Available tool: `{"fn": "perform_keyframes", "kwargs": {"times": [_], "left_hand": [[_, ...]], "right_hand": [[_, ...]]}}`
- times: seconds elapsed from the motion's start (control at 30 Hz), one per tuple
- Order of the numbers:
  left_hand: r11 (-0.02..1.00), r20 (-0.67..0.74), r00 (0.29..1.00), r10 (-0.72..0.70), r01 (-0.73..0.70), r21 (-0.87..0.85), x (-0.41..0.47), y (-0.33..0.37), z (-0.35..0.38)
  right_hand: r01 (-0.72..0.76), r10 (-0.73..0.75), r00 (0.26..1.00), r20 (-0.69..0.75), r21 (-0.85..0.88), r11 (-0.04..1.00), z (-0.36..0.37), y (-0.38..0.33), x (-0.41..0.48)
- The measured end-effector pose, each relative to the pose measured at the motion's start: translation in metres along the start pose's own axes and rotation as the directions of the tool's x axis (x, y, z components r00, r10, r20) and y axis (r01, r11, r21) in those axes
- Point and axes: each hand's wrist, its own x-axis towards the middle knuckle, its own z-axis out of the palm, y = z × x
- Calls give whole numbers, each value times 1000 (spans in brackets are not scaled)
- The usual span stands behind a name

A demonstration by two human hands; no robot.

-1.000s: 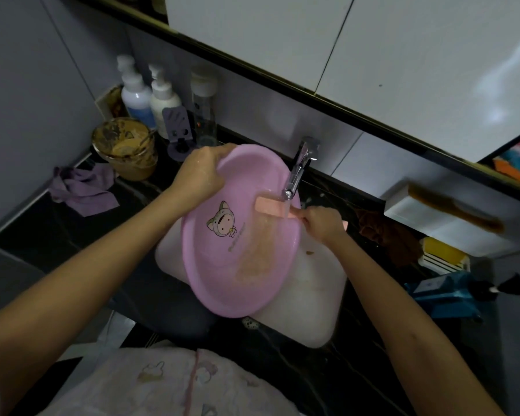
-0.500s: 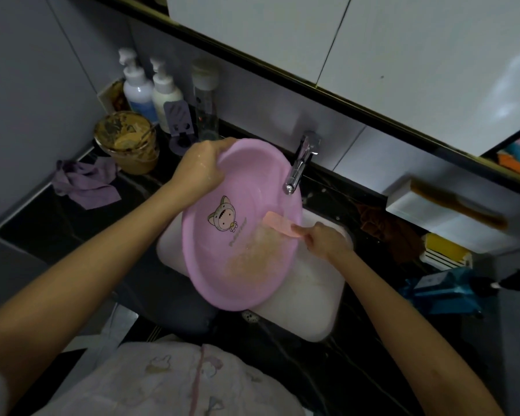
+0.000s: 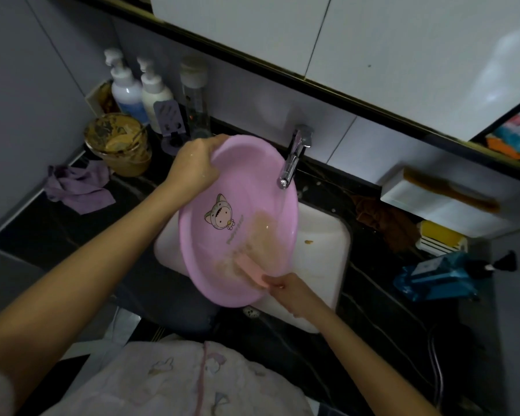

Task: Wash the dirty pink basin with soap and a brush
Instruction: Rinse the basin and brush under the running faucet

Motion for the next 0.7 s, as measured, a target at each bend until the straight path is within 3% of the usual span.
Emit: {"fn": "perform_keyframes", "kwargs": {"times": [0.2, 0.33, 0.53, 0.7], "left_hand": [[1000, 13, 1000, -4, 4, 0, 1, -4, 0], [1000, 6, 1000, 2, -2, -1, 2, -6, 1], [1000, -6, 1000, 10, -10, 1, 2, -6, 1], [1000, -5, 1000, 20, -20, -9, 2, -5, 0]], "right_hand": [[-84, 75, 996, 38, 395, 915, 10, -39, -12], [-63, -12, 991, 134, 541, 839, 9, -69, -24], [-75, -59, 976, 209, 580, 812, 26, -69, -43], [-102, 30, 975, 218, 328, 939, 10, -24, -40]]}}
